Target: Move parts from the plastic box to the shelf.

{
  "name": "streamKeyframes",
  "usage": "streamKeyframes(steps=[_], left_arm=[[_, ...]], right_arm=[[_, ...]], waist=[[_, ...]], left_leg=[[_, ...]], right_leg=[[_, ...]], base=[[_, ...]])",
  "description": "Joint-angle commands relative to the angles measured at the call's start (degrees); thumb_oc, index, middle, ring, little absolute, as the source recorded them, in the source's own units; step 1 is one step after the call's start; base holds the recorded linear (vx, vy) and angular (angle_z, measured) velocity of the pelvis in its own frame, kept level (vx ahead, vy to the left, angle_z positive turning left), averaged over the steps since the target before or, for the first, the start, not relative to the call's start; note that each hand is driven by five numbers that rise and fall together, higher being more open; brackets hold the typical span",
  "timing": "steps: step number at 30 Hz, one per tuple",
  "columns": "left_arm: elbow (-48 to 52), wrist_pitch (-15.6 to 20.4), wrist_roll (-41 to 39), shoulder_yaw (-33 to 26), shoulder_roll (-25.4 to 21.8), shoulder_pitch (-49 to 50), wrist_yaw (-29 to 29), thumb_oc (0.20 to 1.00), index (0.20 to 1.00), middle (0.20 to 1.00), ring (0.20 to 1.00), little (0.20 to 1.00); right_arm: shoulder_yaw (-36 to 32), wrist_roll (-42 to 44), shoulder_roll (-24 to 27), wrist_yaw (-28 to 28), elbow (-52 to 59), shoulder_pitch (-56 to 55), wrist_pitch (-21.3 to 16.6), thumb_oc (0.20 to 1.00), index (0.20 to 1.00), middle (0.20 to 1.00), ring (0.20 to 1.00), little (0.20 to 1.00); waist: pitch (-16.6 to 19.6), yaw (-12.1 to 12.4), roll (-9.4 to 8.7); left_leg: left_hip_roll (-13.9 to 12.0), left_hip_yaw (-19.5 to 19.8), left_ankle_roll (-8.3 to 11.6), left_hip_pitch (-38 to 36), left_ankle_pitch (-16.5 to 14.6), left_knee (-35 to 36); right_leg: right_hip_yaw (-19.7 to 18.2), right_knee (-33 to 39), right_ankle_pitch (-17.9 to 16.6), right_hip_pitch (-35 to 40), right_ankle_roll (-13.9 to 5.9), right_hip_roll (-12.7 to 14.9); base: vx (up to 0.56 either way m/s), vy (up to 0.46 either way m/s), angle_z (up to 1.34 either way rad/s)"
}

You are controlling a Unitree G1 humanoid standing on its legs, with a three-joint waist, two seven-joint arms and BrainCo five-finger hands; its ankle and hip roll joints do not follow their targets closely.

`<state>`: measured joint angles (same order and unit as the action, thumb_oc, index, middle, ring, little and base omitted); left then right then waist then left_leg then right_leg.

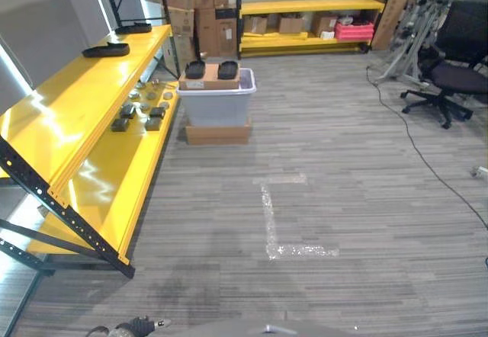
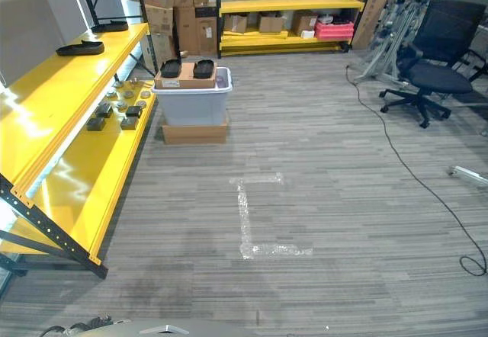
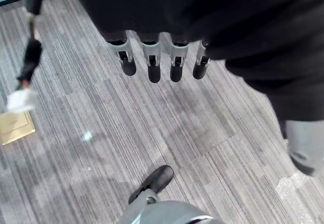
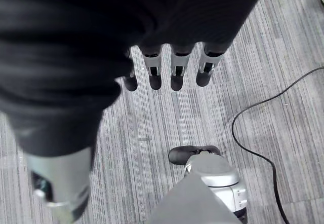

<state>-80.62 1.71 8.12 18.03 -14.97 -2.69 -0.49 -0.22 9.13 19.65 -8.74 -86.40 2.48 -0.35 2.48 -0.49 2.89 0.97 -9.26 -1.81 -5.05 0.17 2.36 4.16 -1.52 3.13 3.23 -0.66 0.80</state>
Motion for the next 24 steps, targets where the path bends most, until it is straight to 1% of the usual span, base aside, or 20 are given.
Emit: streamKeyframes(steps=[1,5,9,18,20,24], left_arm=[[-4.96,0.26,1.70,-1.25,0.01,-3.54,0.66,1.000,1.000,1.000,1.000,1.000],[-5.64,-0.07,1.20,-1.84,-0.20,-3.41,0.88,1.000,1.000,1.000,1.000,1.000],[-6.41,-0.51,0.69,-3.25,-1.91,-2.88,1.74,1.000,1.000,1.000,1.000,1.000],[-6.59,-0.56,1.16,-2.82,-3.32,-2.46,2.21,1.000,1.000,1.000,1.000,1.000],[-6.13,-0.49,1.73,-2.25,-4.24,-2.68,2.43,1.000,1.000,1.000,1.000,1.000],[-5.86,-0.61,2.15,-2.26,-4.23,-2.58,2.78,1.000,1.000,1.000,1.000,1.000]], right_arm=[[-0.50,1.13,-0.13,-0.34,-5.13,3.27,-1.10,1.000,1.000,1.000,1.000,1.000],[-0.02,0.66,-0.45,-0.22,-4.34,3.26,-1.53,1.000,1.000,1.000,1.000,1.000],[0.53,-0.53,0.16,0.10,-2.84,2.83,-2.17,1.000,1.000,1.000,1.000,1.000],[1.19,-1.87,0.81,0.29,-2.81,2.77,-2.32,1.000,1.000,1.000,1.000,1.000],[1.37,-1.64,0.48,-0.55,-3.29,3.14,-1.97,1.000,1.000,1.000,1.000,1.000],[1.51,-1.67,0.64,-0.24,-2.97,3.52,-2.04,1.000,1.000,1.000,1.000,1.000]], waist=[[0.22,0.34,-2.06],[0.13,0.46,-2.25],[-0.34,1.08,-2.39],[-1.01,2.00,-2.10],[-1.53,2.70,-2.47],[-1.90,2.90,-2.61]], left_leg=[[-1.02,0.51,4.26,-3.02,-1.30,2.64],[-1.05,0.69,4.29,-2.94,-1.27,2.64],[-0.89,1.14,4.22,-2.68,-1.37,2.64],[-0.61,1.94,4.08,-2.27,-1.42,2.64],[-0.40,2.49,3.95,-2.22,-1.41,2.64],[-0.31,2.62,3.88,-2.20,-1.43,2.64]], right_leg=[[0.50,6.52,-8.84,2.39,-3.89,3.45],[0.59,6.52,-8.86,2.41,-3.85,3.49],[0.85,6.52,-9.05,2.35,-3.89,3.63],[1.68,6.52,-9.08,2.56,-4.01,4.02],[2.00,6.52,-9.14,2.70,-4.10,4.21],[2.14,6.52,-9.17,2.77,-4.16,4.34]], base=[[0.00,0.000,0.00],[0.00,0.000,0.00],[0.00,0.000,0.00],[-0.01,0.025,0.06],[-0.01,0.044,0.04],[-0.01,0.039,0.03]])
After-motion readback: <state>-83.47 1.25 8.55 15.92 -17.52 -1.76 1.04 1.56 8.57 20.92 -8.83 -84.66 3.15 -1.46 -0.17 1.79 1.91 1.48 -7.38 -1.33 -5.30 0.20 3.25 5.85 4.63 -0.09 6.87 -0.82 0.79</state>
